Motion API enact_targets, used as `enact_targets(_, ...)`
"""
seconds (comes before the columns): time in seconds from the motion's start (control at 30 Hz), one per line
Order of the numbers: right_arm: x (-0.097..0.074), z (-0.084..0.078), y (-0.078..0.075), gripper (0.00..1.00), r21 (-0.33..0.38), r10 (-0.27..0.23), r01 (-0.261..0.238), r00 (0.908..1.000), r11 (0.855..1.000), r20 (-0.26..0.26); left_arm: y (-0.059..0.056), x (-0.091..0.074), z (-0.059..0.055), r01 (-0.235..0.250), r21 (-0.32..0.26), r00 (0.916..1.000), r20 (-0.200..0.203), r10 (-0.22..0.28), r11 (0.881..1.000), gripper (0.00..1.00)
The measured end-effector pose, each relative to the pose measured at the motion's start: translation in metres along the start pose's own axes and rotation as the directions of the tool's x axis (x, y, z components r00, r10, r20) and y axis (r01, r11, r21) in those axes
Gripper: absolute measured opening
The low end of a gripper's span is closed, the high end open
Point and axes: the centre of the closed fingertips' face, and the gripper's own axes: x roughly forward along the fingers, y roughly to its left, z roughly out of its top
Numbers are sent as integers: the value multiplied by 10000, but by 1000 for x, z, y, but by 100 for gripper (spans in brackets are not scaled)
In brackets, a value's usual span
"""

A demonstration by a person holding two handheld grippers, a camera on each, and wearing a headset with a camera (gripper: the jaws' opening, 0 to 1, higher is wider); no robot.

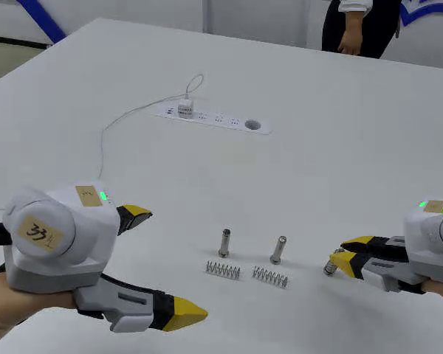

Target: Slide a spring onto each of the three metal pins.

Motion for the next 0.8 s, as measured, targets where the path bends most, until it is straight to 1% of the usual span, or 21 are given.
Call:
enact_targets(0.1, -6, 16, 2, 16, -95, -44, 48, 9992, 9999, 385, 2, -2, 2, -27, 53, 10000, 17, 27, 10000, 99)
enact_targets(0.17, -7, 23, 6, 16, -176, 27, -17, 9985, 9998, 543, 3, -2, 3, -46, 44, 10000, 23, 46, 10000, 99)
enact_targets(0.27, -8, 36, 19, 16, -559, 310, -262, 9957, 9981, 876, 4, -3, 10, -103, -156, 9995, 283, 107, 9998, 98)
enact_targets(0.33, -8, 40, 27, 16, -771, 550, -480, 9943, 9959, 910, 3, -2, 12, -101, -168, 9994, 340, 106, 9998, 98)
enact_targets(0.37, -6, 40, 33, 16, -873, 672, -595, 9939, 9944, 876, 2, -2, 12, -90, -137, 9994, 327, 95, 9999, 98)
enact_targets(0.4, -4, 39, 36, 16, -1041, 685, -596, 9941, 9928, 844, 1, -1, 12, -69, -104, 9995, 307, 72, 9999, 98)
enact_targets(0.5, 6, 29, 48, 16, -1294, 978, -913, 9942, 9874, 451, -1, 0, 14, -4, 47, 9997, 256, 3, 10000, 99)
enact_targets(0.67, 20, 16, 62, 16, -1324, 1267, -1245, 9919, 9834, 82, 1, 0, 18, -82, 30, 9994, 351, 81, 10000, 99)
enact_targets(0.8, 27, 5, 71, 17, -1482, 1546, -1575, 9875, 9763, -310, 3, 0, 18, -62, 55, 9995, 303, 61, 10000, 98)
